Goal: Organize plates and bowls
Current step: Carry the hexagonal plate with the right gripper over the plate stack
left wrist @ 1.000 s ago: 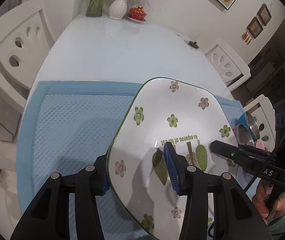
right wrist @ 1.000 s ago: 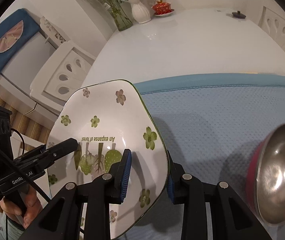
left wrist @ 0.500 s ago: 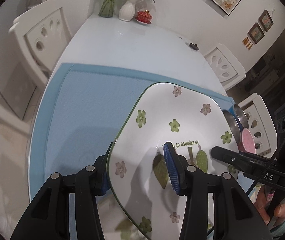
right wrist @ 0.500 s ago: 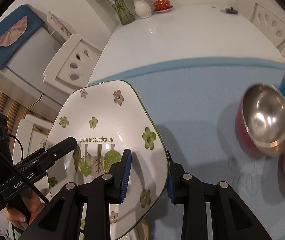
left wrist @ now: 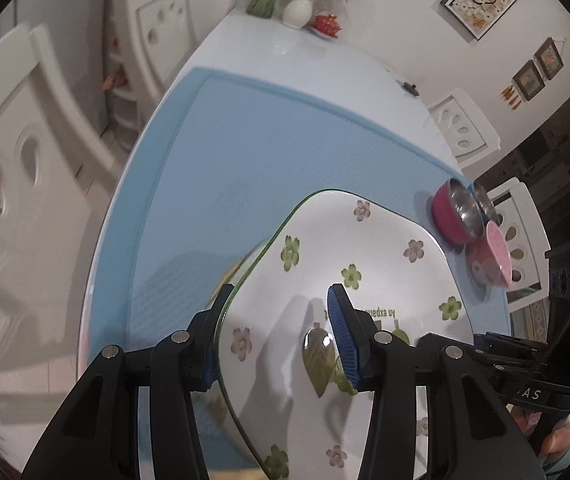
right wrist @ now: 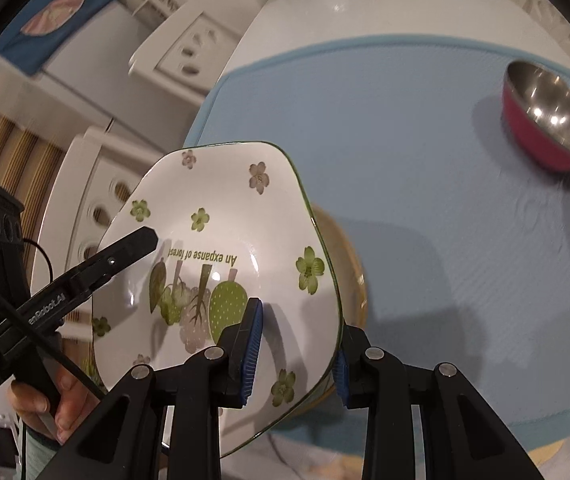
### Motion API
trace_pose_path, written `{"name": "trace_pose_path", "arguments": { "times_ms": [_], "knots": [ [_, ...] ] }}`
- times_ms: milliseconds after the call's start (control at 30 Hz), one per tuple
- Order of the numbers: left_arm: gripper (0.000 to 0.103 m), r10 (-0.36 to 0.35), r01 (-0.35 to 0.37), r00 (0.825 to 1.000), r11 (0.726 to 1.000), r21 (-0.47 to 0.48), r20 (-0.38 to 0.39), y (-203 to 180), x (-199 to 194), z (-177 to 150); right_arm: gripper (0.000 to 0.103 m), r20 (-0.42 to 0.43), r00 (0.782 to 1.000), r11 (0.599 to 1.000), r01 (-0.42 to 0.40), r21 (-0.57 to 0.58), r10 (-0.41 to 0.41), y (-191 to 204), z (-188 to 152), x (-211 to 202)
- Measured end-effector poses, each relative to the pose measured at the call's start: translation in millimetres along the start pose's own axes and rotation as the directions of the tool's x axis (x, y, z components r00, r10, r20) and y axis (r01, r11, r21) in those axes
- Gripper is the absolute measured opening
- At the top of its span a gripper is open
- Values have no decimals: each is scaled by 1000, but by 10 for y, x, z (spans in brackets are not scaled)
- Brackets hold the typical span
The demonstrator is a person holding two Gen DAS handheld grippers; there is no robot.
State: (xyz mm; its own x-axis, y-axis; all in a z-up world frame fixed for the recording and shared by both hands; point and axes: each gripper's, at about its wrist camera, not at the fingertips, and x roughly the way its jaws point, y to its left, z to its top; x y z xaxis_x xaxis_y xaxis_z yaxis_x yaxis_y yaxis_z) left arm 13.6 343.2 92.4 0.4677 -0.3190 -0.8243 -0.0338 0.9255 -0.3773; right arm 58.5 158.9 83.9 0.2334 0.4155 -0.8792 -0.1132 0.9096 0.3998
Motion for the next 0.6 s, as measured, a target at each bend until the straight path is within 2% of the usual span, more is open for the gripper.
{"name": "trace_pose_path", "arguments": {
  "times_ms": [333, 600],
  "knots": [
    [42, -13, 8, 998, 997, -72, -69, 200, 55, -469, 31, -73, 997, 999, 18, -42, -21, 113, -300, 180],
    [42, -18, 13, 998, 997, -71, -63, 202, 100, -483, 32, -117, 993, 999, 31, -14, -33, 97, -352, 320]
  ]
}}
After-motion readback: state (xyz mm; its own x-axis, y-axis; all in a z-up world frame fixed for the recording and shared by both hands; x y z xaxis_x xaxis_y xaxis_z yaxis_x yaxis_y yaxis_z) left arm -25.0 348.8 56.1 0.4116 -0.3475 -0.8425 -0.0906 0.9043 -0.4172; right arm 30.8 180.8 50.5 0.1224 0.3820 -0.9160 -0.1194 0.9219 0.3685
